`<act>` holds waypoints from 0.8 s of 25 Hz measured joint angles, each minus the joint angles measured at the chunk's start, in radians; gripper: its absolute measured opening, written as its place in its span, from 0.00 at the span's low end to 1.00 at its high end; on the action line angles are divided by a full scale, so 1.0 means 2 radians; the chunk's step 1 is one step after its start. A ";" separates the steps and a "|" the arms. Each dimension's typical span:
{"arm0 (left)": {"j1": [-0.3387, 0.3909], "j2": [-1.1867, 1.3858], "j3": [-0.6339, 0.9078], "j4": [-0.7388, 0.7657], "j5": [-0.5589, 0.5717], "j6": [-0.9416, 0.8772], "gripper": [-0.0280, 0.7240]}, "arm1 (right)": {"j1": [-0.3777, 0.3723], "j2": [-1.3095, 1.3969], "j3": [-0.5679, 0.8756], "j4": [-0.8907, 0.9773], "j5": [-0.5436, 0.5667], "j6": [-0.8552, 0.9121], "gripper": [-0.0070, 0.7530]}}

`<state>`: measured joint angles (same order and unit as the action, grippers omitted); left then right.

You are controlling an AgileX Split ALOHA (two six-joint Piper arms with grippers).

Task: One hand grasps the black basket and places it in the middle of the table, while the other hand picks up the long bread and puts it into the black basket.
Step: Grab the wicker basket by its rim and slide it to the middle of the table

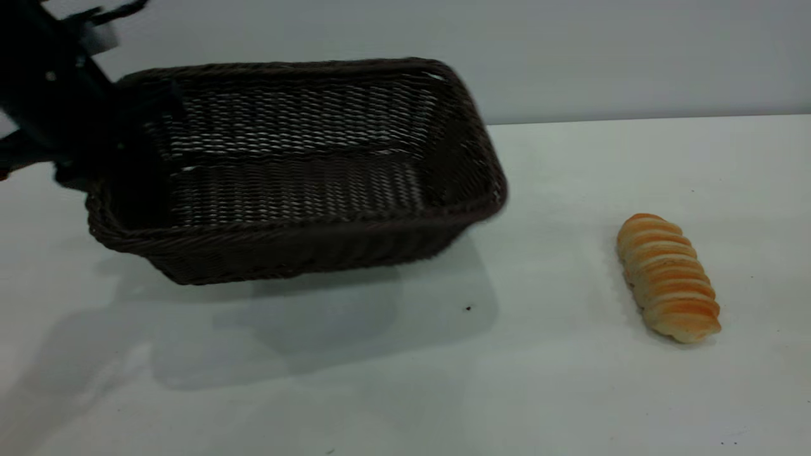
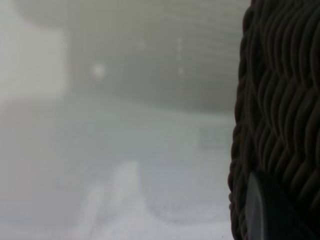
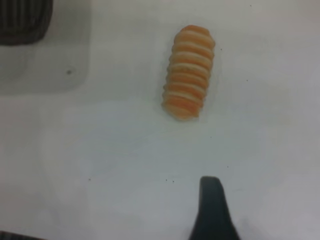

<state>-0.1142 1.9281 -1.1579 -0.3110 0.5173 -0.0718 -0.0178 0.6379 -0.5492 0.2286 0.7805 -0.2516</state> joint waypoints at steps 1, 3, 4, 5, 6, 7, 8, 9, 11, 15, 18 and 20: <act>-0.003 0.014 -0.012 -0.001 0.011 0.021 0.22 | 0.000 0.000 0.000 0.000 0.000 0.000 0.71; -0.012 0.045 -0.041 0.000 0.029 0.057 0.22 | 0.000 0.000 0.000 0.000 0.001 0.000 0.71; -0.018 0.058 -0.055 0.001 0.036 0.068 0.22 | 0.000 0.000 0.000 0.000 0.002 0.000 0.71; -0.023 0.073 -0.065 0.001 0.039 0.074 0.22 | 0.000 0.000 0.000 0.000 0.003 0.000 0.71; -0.028 0.088 -0.075 0.001 0.040 0.074 0.22 | 0.000 0.000 0.000 0.000 0.003 -0.001 0.71; -0.033 0.100 -0.085 0.001 0.041 0.071 0.22 | 0.000 0.000 0.000 0.000 0.004 0.000 0.71; -0.036 0.112 -0.093 0.001 0.041 0.068 0.22 | 0.000 0.000 0.000 0.000 0.005 0.000 0.71; -0.037 0.123 -0.099 0.000 0.041 0.064 0.22 | 0.000 0.000 0.000 0.000 0.006 0.000 0.71; -0.037 0.137 -0.105 -0.001 0.042 0.056 0.22 | 0.000 0.000 0.000 0.000 0.007 0.000 0.71; -0.037 0.152 -0.108 -0.005 0.043 0.043 0.22 | 0.000 0.000 0.000 0.000 0.007 0.000 0.71; -0.037 0.154 -0.108 -0.006 0.043 0.042 0.24 | 0.000 0.000 0.000 0.000 0.006 0.000 0.71; -0.037 0.153 -0.108 -0.006 0.043 0.041 0.33 | 0.000 0.000 0.000 0.000 0.006 0.000 0.71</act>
<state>-0.1890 2.2344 -1.3745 -0.3231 0.6039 0.0101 -0.0178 0.6379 -0.5492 0.2279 0.7930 -0.2525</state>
